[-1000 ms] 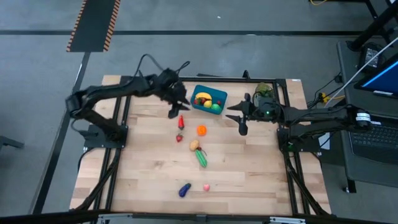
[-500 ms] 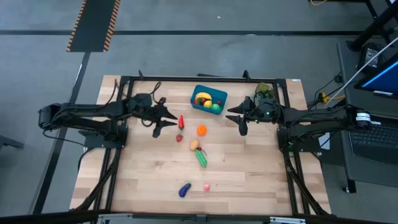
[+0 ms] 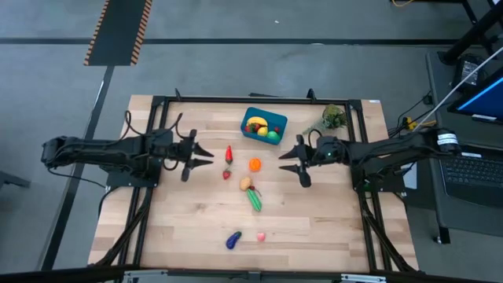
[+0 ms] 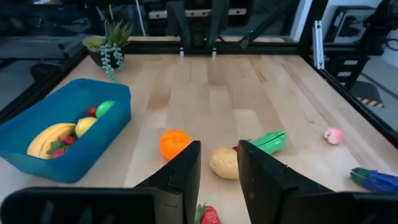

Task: Pick and placing Produce into tupperware
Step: Put the tangerine into the blue bin

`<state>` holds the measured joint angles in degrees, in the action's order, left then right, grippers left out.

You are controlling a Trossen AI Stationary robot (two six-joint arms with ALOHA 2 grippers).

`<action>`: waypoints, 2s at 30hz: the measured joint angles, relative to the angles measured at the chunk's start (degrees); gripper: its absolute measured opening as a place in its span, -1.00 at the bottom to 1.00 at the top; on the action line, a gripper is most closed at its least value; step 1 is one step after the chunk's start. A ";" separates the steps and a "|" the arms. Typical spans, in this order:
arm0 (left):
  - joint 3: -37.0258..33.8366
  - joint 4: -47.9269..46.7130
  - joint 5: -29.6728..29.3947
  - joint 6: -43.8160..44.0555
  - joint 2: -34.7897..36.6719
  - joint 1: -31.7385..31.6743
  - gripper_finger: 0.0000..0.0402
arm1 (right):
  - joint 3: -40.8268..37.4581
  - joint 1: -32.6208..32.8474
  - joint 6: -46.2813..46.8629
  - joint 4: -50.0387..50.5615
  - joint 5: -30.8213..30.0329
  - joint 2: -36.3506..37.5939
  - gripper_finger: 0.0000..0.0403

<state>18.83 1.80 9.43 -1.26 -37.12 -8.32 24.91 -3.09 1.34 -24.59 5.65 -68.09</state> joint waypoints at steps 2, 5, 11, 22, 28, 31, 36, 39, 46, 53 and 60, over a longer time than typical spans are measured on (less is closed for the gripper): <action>-0.38 -0.30 -0.02 0.76 1.02 0.20 -0.49 | 0.00 0.04 2.99 -2.38 -2.03 -1.03 -0.15; -0.46 -1.68 -0.04 0.90 1.87 0.25 -0.46 | 0.00 -0.02 5.64 -3.42 -4.53 -1.93 -0.13; -0.46 -1.96 -0.07 0.92 2.00 0.25 -0.42 | 0.00 0.02 8.92 -3.94 -4.55 -2.93 0.17; -0.46 -2.89 -1.46 0.92 1.98 0.23 -0.50 | 1.07 0.15 2.58 -3.01 -6.03 -4.05 0.60; -0.46 -3.60 -1.53 0.92 1.98 0.23 -0.56 | 6.96 0.68 -3.32 0.94 -6.03 -9.42 0.61; -0.46 -3.95 -1.53 0.90 1.98 0.20 -0.58 | 11.50 0.62 -5.15 6.67 -6.07 -13.69 0.61; -0.46 -3.97 -1.53 0.70 1.98 0.20 -0.60 | 19.85 0.59 -8.04 14.65 -6.06 -20.90 0.61; -0.46 -3.99 -1.53 0.70 1.98 0.20 -0.60 | 25.52 0.59 -8.79 22.43 -6.03 -24.34 0.61; -0.46 -4.93 -1.51 -0.40 1.98 0.20 -0.54 | 37.93 0.59 -11.12 38.81 -6.06 -32.15 0.61; -0.46 -5.36 -1.51 -0.85 1.98 0.20 -0.51 | 45.06 0.59 -13.73 43.26 -6.05 -38.26 0.61; -0.46 -6.09 -1.51 -0.96 1.94 0.20 -0.57 | 46.62 0.36 -13.84 43.84 -6.04 -41.82 0.61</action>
<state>18.37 -4.29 7.92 -2.22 -35.18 -8.12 71.53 -2.74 -12.51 19.25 -0.39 -109.90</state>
